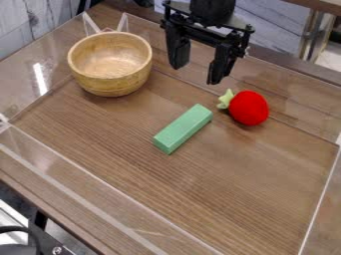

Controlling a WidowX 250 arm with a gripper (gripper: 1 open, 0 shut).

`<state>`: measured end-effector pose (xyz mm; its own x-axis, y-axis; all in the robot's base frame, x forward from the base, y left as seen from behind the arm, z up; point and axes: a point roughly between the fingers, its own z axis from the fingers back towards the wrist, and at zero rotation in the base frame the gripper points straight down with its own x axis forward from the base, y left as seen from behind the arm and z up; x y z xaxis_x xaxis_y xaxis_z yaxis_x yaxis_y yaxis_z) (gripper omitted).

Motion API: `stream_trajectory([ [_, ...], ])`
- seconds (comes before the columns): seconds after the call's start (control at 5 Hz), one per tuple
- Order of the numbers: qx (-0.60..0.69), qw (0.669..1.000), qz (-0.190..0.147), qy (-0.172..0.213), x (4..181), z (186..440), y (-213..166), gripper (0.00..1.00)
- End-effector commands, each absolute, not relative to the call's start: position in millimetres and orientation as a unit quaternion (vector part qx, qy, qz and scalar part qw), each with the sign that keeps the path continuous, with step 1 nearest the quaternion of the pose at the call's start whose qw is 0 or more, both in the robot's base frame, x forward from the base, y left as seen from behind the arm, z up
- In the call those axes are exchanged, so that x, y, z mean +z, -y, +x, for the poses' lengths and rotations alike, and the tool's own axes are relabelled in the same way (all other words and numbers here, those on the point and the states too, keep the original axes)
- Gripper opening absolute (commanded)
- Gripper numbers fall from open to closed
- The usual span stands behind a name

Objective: Move the red fruit to the left

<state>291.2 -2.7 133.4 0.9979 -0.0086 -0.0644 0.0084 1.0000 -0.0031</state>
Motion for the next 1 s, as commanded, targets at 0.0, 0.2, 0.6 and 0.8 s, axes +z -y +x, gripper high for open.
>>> stream_trajectory([
  [0.0,-0.004,0.999,-0.006,-0.045,122.6,281.4,4.7,1.00],
  [0.2,0.000,0.999,-0.013,-0.045,113.3,280.3,19.0,1.00],
  [0.6,-0.053,0.998,-0.022,-0.026,124.6,315.4,56.4,1.00],
  [0.8,-0.060,0.998,-0.024,-0.025,108.4,332.7,72.5,1.00],
])
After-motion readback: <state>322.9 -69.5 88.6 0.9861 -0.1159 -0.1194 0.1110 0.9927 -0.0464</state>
